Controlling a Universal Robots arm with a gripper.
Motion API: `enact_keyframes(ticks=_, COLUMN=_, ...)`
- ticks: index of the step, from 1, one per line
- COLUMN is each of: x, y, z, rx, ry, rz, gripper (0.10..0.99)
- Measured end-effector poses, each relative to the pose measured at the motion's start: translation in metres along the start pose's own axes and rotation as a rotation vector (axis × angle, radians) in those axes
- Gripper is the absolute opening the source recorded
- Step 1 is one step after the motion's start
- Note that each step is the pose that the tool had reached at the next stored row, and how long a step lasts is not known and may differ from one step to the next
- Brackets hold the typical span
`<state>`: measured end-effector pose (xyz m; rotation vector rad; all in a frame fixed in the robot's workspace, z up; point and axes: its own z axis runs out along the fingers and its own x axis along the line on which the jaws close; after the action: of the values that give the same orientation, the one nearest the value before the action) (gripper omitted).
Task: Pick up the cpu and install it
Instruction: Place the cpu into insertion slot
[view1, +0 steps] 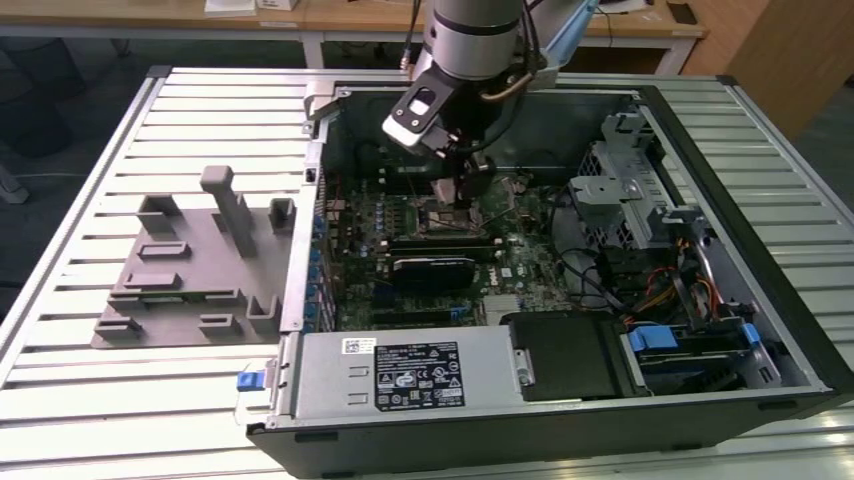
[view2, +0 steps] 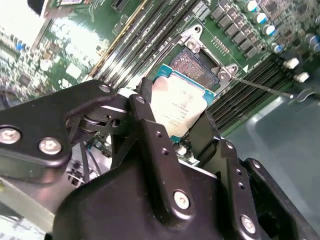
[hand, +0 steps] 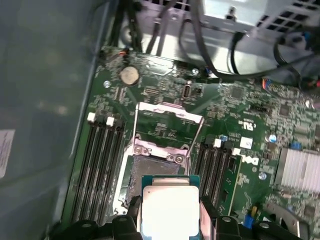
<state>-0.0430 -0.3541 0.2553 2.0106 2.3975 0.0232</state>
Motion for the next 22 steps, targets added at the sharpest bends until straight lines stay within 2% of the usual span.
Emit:
enact_keyframes(ticks=6, x=0.0000, y=-0.0001, z=0.0043, rx=0.000, ry=-0.0011, rz=0.092, gripper=0.541)
enact_keyframes(ticks=9, x=0.0002, y=-0.0001, z=0.0057, rx=0.000, ry=-0.0023, rz=0.099, gripper=0.541)
enact_keyframes(ticks=10, x=0.0002, y=-0.0002, z=0.0064, rx=0.000, ry=-0.0058, rz=0.099, gripper=0.541)
enact_keyframes(ticks=13, x=0.0004, y=-0.0001, z=0.0086, rx=0.003, ry=-0.0285, rz=0.099, gripper=0.541)
enact_keyframes(ticks=14, x=0.0007, y=-0.0001, z=0.0101, rx=0.004, ry=-0.0328, rz=0.099, gripper=0.541)
enact_keyframes(ticks=17, x=0.0011, y=-0.0001, z=0.0148, rx=0.004, ry=-0.0340, rz=0.104, gripper=0.541)
enact_keyframes(ticks=22, x=0.0019, y=-0.0001, z=0.0193, rx=0.004, ry=-0.0328, rz=0.145, gripper=0.541)
